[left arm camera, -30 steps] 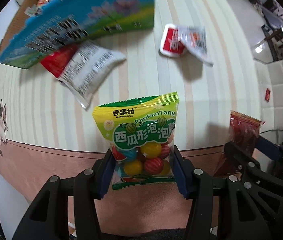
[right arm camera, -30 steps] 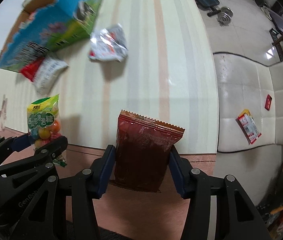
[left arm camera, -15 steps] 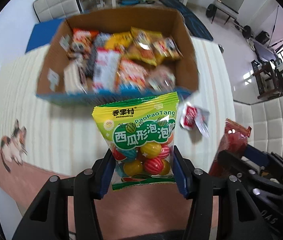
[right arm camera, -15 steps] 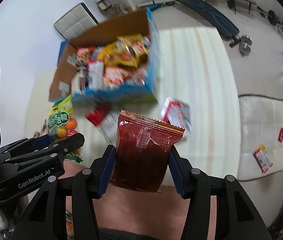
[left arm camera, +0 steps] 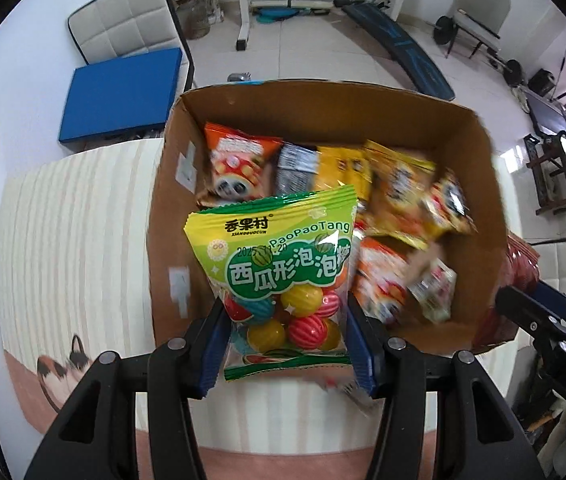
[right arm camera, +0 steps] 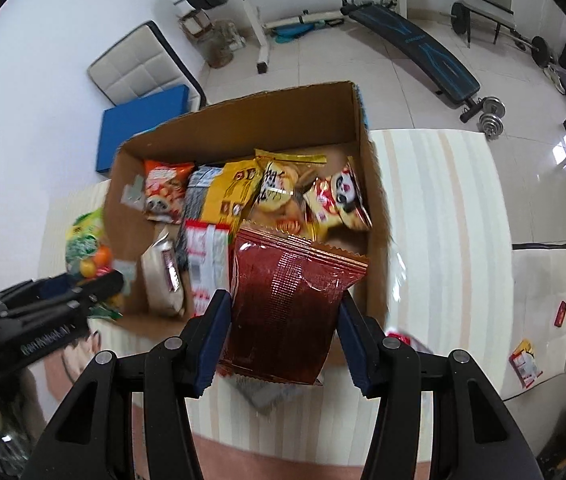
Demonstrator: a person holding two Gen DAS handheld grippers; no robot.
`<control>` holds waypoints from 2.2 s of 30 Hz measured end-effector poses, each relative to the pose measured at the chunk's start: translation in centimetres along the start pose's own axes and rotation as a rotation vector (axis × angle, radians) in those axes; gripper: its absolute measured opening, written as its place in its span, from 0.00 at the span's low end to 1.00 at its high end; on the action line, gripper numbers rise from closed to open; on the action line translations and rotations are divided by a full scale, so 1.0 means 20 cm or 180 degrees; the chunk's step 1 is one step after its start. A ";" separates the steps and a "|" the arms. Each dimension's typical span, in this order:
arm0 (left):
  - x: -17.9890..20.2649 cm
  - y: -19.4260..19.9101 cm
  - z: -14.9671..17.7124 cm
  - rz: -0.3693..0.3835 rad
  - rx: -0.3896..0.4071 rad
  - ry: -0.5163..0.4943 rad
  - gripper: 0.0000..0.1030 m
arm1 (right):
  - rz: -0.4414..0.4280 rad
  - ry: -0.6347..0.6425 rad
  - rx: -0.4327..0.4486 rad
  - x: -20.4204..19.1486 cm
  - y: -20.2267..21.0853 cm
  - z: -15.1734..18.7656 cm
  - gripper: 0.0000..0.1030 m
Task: Organize snacks
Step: 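Carry the candy bag and dark red bag into the box and open both tools, then grasp the red triangle candy with left tool while right tool grasps white printed packet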
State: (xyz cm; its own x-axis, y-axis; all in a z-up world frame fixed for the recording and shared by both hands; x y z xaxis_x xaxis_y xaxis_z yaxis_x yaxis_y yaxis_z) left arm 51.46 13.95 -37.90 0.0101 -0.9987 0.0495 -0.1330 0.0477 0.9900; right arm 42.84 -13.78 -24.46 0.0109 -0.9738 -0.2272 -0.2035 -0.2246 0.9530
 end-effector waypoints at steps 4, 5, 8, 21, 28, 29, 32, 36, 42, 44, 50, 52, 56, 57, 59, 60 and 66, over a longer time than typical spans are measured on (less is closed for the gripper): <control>-0.08 -0.15 -0.15 -0.0026 -0.0138 0.0024 0.49 | 0.0103 -0.0102 -0.0176 0.04 -0.17 -0.08 0.54; -0.10 -0.20 -0.18 -0.0036 -0.0184 0.0034 0.49 | 0.0121 -0.0132 -0.0218 0.05 -0.21 -0.09 0.54; -0.13 -0.31 -0.24 -0.0067 -0.0326 0.0008 0.49 | 0.0152 -0.0221 -0.0304 0.09 -0.30 -0.11 0.54; -0.19 -0.55 -0.30 -0.0169 -0.0674 0.0016 0.55 | 0.0147 -0.0325 -0.0452 0.10 -0.46 -0.16 0.84; -0.15 -0.45 -0.30 -0.0056 -0.0511 0.0005 0.80 | 0.0194 -0.0323 -0.0437 0.08 -0.44 -0.17 0.89; -0.14 -0.42 -0.30 -0.0048 -0.0472 0.0011 0.87 | 0.0182 -0.0328 -0.0417 0.08 -0.42 -0.17 0.90; -0.11 -0.34 -0.28 -0.0023 -0.0364 0.0001 0.91 | 0.0167 -0.0307 -0.0367 0.06 -0.37 -0.15 0.91; -0.04 -0.16 -0.23 0.0084 -0.0100 -0.0072 0.91 | 0.0166 -0.0197 -0.0221 0.02 -0.24 -0.11 0.92; 0.04 0.11 -0.10 0.0116 0.0440 -0.0207 0.91 | 0.0030 -0.0281 -0.0106 0.03 -0.05 0.11 0.92; 0.04 0.15 -0.03 0.0026 0.0538 -0.0178 0.91 | -0.0065 -0.0426 -0.0168 0.04 -0.04 0.25 0.92; -0.10 0.12 0.29 -0.0581 0.0728 -0.0073 0.91 | -0.0426 -0.1095 -0.0533 0.05 -0.31 0.67 0.92; -0.15 0.06 0.38 -0.0751 0.0702 -0.0108 0.91 | -0.0443 -0.1205 -0.0611 0.03 -0.42 0.73 0.92; -0.22 -0.09 0.52 -0.0839 0.0461 -0.0090 0.91 | -0.0277 -0.1261 -0.0650 -0.02 -0.58 0.78 0.90; -0.24 -0.13 0.54 -0.0868 0.0425 -0.0072 0.91 | -0.0192 -0.1251 -0.0644 -0.03 -0.61 0.77 0.89; -0.28 -0.16 0.55 -0.0889 0.0392 -0.0034 0.91 | -0.0064 -0.1233 -0.0616 -0.06 -0.66 0.76 0.88; -0.30 -0.17 0.55 -0.0896 0.0382 -0.0015 0.91 | -0.0024 -0.1230 -0.0622 -0.07 -0.68 0.76 0.88; -0.36 -0.19 0.54 -0.0867 0.0354 0.0058 0.91 | 0.0373 -0.0823 -0.0730 -0.14 -0.75 0.78 0.75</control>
State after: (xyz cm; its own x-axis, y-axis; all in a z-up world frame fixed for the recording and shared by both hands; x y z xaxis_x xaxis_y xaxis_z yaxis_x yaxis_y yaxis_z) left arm 41.12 20.83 -43.46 0.0779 -0.9740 -0.2128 -0.2307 -0.2253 0.9466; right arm 30.60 -7.04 -41.19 -0.2533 -0.9588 -0.1289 0.0364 -0.1426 0.9891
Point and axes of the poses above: each gripper's, at about its wrist camera, not at the fingertips, and y roughly against the way its jaws point, x to its right, z to its underside, the point moved 8 cm from there along -y, roughly the way its jaws point, and after that the axes turned 6 degrees about y, right-handed, at the moved point
